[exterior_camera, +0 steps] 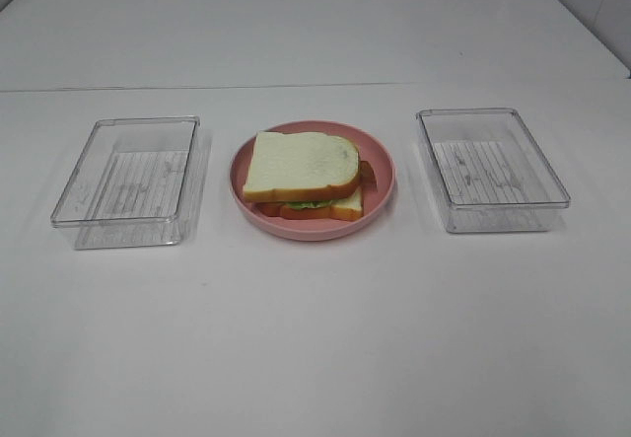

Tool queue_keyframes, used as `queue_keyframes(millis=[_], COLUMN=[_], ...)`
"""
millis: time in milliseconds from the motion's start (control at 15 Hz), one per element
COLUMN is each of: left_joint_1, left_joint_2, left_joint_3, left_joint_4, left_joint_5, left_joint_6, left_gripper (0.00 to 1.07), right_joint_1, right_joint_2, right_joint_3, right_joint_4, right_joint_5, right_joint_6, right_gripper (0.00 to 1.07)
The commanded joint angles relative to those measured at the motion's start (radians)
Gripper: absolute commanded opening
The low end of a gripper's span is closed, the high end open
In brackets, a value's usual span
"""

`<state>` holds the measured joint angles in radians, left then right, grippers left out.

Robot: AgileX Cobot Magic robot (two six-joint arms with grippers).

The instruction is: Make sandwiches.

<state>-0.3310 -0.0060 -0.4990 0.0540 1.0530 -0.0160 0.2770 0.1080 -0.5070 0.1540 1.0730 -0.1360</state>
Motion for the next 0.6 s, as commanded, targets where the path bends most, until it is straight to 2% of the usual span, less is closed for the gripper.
queue_keyframes(millis=[67,600], left_joint_1=[0.004,0.012], left_joint_2=[-0.021,-0.021], left_joint_3=[0.002,0.002], left_joint_4=[-0.009,-0.008], left_joint_5=[-0.009,-0.009], left_joint_6=[0.002,0.002], left_gripper=[0.81,0.81], right_joint_1=[0.002,0.0], right_joint_2=[-0.01,-0.01], right_joint_3=[0.001,0.001], right_joint_4=[0.006,0.006], right_joint_5=[-0.006,-0.007], right_joint_6=[-0.006,-0.006], right_gripper=[0.88,0.88])
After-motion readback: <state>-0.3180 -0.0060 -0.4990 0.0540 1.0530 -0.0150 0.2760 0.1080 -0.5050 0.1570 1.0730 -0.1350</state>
